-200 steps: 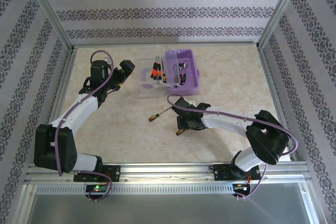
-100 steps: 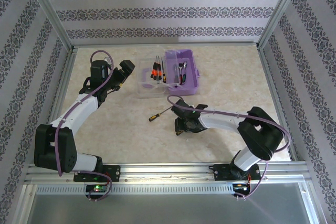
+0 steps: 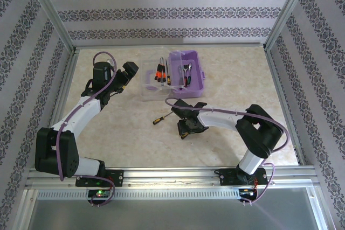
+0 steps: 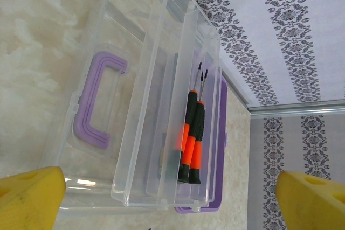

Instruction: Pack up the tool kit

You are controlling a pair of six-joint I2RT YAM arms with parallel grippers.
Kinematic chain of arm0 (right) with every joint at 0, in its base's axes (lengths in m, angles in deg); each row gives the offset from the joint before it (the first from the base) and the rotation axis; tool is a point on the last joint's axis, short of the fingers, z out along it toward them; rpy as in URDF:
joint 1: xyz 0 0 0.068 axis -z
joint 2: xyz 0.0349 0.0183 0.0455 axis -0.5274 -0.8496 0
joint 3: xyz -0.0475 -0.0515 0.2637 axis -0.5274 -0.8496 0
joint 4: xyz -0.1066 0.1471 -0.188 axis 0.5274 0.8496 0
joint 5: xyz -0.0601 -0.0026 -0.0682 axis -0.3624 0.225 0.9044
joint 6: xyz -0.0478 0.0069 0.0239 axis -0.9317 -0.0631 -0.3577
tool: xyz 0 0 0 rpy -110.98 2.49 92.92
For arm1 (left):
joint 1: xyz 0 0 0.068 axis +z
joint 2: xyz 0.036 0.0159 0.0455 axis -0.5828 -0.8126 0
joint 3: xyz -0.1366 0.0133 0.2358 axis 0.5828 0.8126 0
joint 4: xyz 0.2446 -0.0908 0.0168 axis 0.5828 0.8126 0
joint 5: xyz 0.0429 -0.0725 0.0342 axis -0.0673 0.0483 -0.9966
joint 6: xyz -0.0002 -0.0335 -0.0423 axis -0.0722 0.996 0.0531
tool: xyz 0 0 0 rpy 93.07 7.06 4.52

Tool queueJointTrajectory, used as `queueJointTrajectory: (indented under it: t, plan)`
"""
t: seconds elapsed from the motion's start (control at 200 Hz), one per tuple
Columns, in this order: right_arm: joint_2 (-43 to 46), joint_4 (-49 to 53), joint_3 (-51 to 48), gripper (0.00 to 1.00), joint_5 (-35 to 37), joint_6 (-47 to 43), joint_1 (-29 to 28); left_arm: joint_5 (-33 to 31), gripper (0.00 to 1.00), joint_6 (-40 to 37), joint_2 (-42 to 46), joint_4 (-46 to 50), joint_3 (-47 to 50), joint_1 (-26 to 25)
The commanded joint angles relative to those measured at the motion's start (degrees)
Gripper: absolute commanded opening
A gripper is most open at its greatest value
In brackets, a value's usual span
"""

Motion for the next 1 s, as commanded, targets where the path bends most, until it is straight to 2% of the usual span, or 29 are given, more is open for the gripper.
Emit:
queueJointTrajectory:
  t: [0.0,0.205,0.57,0.774,0.994]
  plan:
    - [-1.1,-8.6,2.1,0.64,1.2,-2.4,0.9,0.5,1.00,-0.3,0.3,-0.1,-1.5,-0.2]
    - [2.1,-12.4,-1.2,0.62,0.1,-2.4,0.5,0.6,1.00,-0.2,0.1,-0.2,-1.5,-0.3]
    - [1.8,-2.9,-0.5,0.57,6.7,3.5,-3.4,0.6,1.00,-0.2,0.0,-0.2,-1.4,-0.3]
    - [2.3,-4.0,-3.1,0.49,4.9,6.8,-5.0,0.9,1.00,0.0,-0.2,-0.2,-1.4,-0.3]
    - [3.2,-3.9,-4.6,0.39,6.1,6.9,-4.6,0.7,1.00,0.0,0.0,-0.3,-1.4,-0.3]
